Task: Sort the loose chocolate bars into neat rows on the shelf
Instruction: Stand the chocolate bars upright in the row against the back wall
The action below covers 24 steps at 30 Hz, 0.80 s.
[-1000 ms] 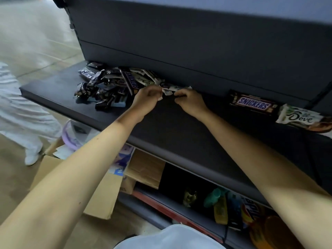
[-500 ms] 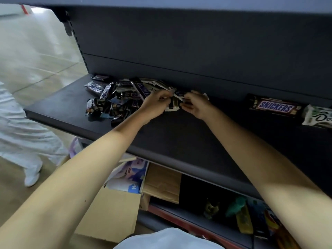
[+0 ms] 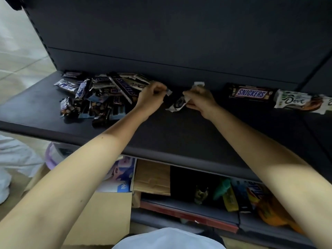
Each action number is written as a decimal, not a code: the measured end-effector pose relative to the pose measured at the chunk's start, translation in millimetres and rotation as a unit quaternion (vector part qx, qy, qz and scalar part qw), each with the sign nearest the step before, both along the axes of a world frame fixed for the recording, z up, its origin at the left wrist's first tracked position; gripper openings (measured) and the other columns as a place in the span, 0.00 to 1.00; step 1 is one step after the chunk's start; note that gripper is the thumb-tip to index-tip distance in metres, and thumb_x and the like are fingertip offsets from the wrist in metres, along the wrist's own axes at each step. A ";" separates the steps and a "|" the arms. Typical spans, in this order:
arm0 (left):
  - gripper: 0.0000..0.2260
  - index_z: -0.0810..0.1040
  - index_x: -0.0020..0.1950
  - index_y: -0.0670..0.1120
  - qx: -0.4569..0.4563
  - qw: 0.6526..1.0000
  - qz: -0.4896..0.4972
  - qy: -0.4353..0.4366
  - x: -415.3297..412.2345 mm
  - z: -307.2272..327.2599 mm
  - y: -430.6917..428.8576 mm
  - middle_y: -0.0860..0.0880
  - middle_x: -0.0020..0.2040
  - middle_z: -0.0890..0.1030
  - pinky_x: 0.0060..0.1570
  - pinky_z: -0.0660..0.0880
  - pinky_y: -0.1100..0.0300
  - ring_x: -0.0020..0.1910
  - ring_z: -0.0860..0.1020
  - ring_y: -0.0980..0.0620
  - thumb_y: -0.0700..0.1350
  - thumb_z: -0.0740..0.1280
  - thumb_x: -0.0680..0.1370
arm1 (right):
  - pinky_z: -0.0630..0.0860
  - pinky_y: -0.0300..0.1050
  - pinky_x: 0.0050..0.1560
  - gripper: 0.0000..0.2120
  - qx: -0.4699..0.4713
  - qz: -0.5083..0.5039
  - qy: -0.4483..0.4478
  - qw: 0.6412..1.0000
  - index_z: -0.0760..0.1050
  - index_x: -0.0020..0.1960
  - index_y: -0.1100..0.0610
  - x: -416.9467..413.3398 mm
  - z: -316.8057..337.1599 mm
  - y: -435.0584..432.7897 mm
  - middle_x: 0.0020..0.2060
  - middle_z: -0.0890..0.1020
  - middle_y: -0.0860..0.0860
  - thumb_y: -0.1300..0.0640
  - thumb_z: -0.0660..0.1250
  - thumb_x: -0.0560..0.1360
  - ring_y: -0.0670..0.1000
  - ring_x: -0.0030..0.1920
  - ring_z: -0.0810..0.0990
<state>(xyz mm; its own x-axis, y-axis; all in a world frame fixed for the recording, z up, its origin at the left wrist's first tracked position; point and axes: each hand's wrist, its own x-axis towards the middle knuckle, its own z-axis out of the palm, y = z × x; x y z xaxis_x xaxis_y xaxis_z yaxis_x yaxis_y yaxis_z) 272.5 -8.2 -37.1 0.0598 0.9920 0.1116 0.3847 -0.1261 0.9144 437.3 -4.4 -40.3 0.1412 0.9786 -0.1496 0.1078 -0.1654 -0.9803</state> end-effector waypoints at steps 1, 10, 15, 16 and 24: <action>0.06 0.74 0.51 0.52 -0.011 1.000 -0.017 -0.011 4.1 -0.1 -1.3 0.56 0.45 0.75 0.51 0.75 0.57 0.50 0.76 0.52 0.42 0.60 0.78 | 0.78 0.40 0.44 0.11 0.014 -0.003 -0.018 1.000 0.69 0.34 0.56 3.4 0.5 -3.6 0.37 0.77 0.52 0.62 0.67 0.74 0.46 0.40 0.77; 0.11 0.72 0.60 0.47 -0.167 0.963 -0.079 -0.194 29.9 5.1 -23.3 0.48 0.57 0.79 0.48 0.74 0.60 0.51 0.79 0.53 0.48 0.61 0.80 | 0.69 0.37 0.36 0.14 0.090 0.120 -0.120 0.981 0.63 0.37 0.52 17.5 17.4 -42.7 0.34 0.69 0.48 0.68 0.63 0.72 0.45 0.37 0.70; 0.08 0.73 0.55 0.47 -0.173 0.953 -0.043 -0.246 32.2 8.3 -29.1 0.51 0.43 0.79 0.36 0.73 0.64 0.40 0.78 0.56 0.46 0.65 0.77 | 0.74 0.37 0.37 0.15 0.051 0.177 -0.103 0.978 0.65 0.45 0.50 22.1 23.0 -55.2 0.39 0.75 0.50 0.69 0.64 0.72 0.46 0.38 0.76; 0.07 0.74 0.54 0.47 -0.165 0.953 -0.039 -0.250 32.1 7.4 -30.5 0.51 0.42 0.79 0.35 0.73 0.65 0.40 0.78 0.56 0.45 0.66 0.77 | 0.74 0.36 0.38 0.15 0.051 0.178 -0.104 0.977 0.65 0.46 0.50 21.8 22.2 -57.0 0.39 0.76 0.49 0.69 0.64 0.72 0.46 0.38 0.77; 0.03 0.73 0.48 0.48 -0.109 0.926 0.058 -0.356 25.8 -4.9 -44.2 0.50 0.43 0.78 0.34 0.78 0.67 0.41 0.79 0.55 0.42 0.66 0.77 | 0.78 0.41 0.43 0.08 0.004 0.079 -0.034 0.996 0.71 0.57 0.50 36.5 11.2 -66.4 0.50 0.78 0.49 0.53 0.62 0.78 0.47 0.49 0.79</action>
